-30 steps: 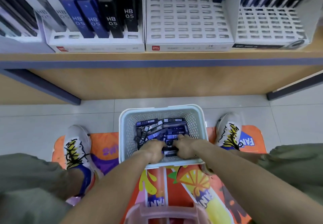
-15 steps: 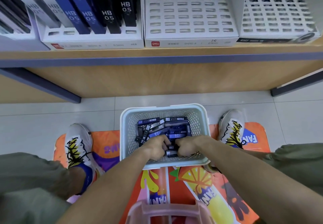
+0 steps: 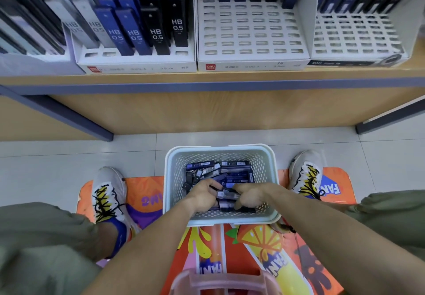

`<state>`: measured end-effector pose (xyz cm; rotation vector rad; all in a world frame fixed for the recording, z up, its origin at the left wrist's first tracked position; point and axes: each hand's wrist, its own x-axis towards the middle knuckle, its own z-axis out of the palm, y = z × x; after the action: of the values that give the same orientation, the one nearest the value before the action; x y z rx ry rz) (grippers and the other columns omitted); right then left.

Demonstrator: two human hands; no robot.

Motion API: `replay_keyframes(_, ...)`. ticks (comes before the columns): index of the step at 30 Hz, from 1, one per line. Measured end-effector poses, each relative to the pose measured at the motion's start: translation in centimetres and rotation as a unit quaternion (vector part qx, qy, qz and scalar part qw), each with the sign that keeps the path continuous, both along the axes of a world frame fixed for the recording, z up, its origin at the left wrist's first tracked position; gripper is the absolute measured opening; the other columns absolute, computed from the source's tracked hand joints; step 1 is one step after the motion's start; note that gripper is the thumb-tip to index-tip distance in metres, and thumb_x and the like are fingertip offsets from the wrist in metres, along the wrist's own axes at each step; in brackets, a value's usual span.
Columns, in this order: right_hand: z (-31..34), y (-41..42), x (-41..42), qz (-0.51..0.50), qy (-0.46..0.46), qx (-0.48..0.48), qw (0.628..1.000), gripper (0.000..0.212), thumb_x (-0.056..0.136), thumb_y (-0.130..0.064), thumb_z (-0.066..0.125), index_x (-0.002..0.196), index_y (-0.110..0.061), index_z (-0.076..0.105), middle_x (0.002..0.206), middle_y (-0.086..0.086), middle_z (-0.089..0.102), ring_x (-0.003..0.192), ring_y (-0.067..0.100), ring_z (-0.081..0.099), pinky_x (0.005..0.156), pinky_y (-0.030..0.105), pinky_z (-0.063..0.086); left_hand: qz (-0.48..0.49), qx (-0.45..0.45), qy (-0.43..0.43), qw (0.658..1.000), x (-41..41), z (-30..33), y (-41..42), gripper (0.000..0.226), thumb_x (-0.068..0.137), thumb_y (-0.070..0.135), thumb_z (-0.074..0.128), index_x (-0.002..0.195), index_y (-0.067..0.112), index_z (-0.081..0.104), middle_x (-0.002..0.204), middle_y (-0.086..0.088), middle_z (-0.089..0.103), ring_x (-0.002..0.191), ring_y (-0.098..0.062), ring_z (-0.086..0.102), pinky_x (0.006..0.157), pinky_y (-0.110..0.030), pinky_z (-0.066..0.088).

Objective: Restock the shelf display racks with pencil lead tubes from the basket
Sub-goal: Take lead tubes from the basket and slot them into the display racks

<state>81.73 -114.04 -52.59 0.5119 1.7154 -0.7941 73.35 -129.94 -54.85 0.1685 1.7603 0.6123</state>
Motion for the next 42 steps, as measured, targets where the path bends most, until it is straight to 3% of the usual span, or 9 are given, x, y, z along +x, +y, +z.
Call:
replay_keyframes(7, 1.5, -0.6, 0.2, -0.134, 0.107, -0.001, 0.985, 0.032, 0.102, -0.022, 0.055, 0.131, -0.013, 0.044, 0.114, 0.006, 0.059, 0.099, 0.020, 0.058, 0.087, 0.035, 0.050, 0.208, 0.025, 0.008, 0.978, 0.5, 1.6, 0.2, 0.038, 0.094, 0.010, 0.068, 0.129, 0.013, 0.054, 0.109, -0.004, 0.066, 0.094, -0.016, 0.063, 0.075, -0.023, 0.051)
replay_keyframes(12, 5.2, -1.6, -0.8, -0.346, 0.196, -0.073, 0.915, 0.020, 0.102, -0.015, 0.056, 0.121, -0.017, 0.052, 0.108, 0.008, 0.068, 0.091, 0.019, 0.064, 0.081, 0.034, 0.057, 0.300, 0.087, -0.173, 0.934, 0.7, 4.6, 0.5, 0.058, 0.085, 0.064, 0.070, 0.126, 0.023, 0.063, 0.125, -0.007, 0.068, 0.113, -0.030, 0.068, 0.097, -0.049, 0.056)
replay_keyframes(15, 8.2, -3.0, -1.3, -0.396, 0.234, -0.107, 0.881, 0.015, 0.102, -0.009, 0.054, 0.102, -0.024, 0.053, 0.085, -0.003, 0.064, 0.074, 0.009, 0.060, 0.062, 0.023, 0.050, 0.366, 0.162, -0.256, 0.880, 1.2, 7.1, 1.6, 0.054, 0.096, 0.055, 0.061, 0.131, 0.013, 0.062, 0.127, -0.021, 0.067, 0.112, -0.039, 0.068, 0.092, -0.058, 0.057)
replay_keyframes(22, 16.4, -3.1, -2.1, -0.532, 0.294, -0.141, 0.782, 0.017, 0.088, -0.008, 0.057, 0.090, -0.012, 0.074, 0.083, 0.016, 0.069, 0.074, 0.026, 0.063, 0.070, 0.037, 0.051, 0.369, 0.299, -0.260, 0.841, 0.3, 15.6, 2.1, 0.045, 0.106, 0.042, 0.047, 0.141, 0.014, 0.053, 0.127, -0.024, 0.067, 0.114, -0.045, 0.067, 0.089, -0.054, 0.059)
replay_keyframes(25, 20.4, -2.8, -2.5, -0.495, 0.346, -0.123, 0.788, 0.029, 0.100, -0.005, 0.046, 0.100, -0.010, 0.075, 0.087, 0.012, 0.076, 0.075, 0.024, 0.072, 0.063, 0.033, 0.057, 0.357, 0.339, -0.251, 0.833, -0.3, 19.9, 2.1, 0.040, 0.107, 0.036, 0.046, 0.137, 0.012, 0.053, 0.124, -0.027, 0.068, 0.106, -0.043, 0.070, 0.083, -0.053, 0.061)
replay_keyframes(29, 26.0, -2.4, -3.1, -0.447, 0.433, -0.085, 0.778, 0.021, 0.098, -0.006, 0.061, 0.107, -0.017, 0.077, 0.092, 0.003, 0.079, 0.089, 0.022, 0.077, 0.083, 0.046, 0.062, 0.329, 0.404, -0.230, 0.822, -1.4, 25.7, 1.3, 0.034, 0.107, 0.030, 0.048, 0.139, 0.016, 0.050, 0.123, -0.027, 0.067, 0.096, -0.044, 0.070, 0.072, -0.045, 0.061)
replay_keyframes(33, 31.3, -2.2, -4.4, -0.444, 0.482, -0.095, 0.750, 0.012, 0.089, -0.006, 0.076, 0.098, -0.013, 0.079, 0.085, 0.005, 0.078, 0.082, 0.024, 0.077, 0.067, 0.038, 0.064, 0.271, 0.445, -0.180, 0.835, -3.7, 31.1, 0.4, 0.034, 0.106, 0.030, 0.050, 0.139, 0.022, 0.052, 0.127, -0.023, 0.068, 0.105, -0.039, 0.069, 0.087, -0.045, 0.058)
replay_keyframes(39, 36.6, -2.8, -7.4, -0.407, 0.503, -0.158, 0.746, 0.011, 0.096, -0.008, 0.067, 0.100, -0.005, 0.077, 0.086, 0.012, 0.077, 0.058, 0.015, 0.069, 0.049, 0.021, 0.051, 0.209, 0.460, -0.086, 0.859, -7.7, 36.6, -1.0, 0.037, 0.105, 0.031, 0.052, 0.141, 0.021, 0.049, 0.126, -0.023, 0.068, 0.105, -0.040, 0.066, 0.073, -0.033, 0.055)
replay_keyframes(42, 37.6, -2.9, -9.5, -0.362, 0.545, -0.121, 0.747, 0.012, 0.096, -0.008, 0.068, 0.098, -0.014, 0.077, 0.083, 0.004, 0.074, 0.069, 0.013, 0.065, 0.057, 0.024, 0.057, 0.199, 0.469, -0.032, 0.860, -9.5, 37.7, -1.9, 0.035, 0.105, 0.030, 0.050, 0.139, 0.025, 0.052, 0.128, -0.015, 0.070, 0.101, -0.039, 0.068, 0.068, -0.031, 0.052)
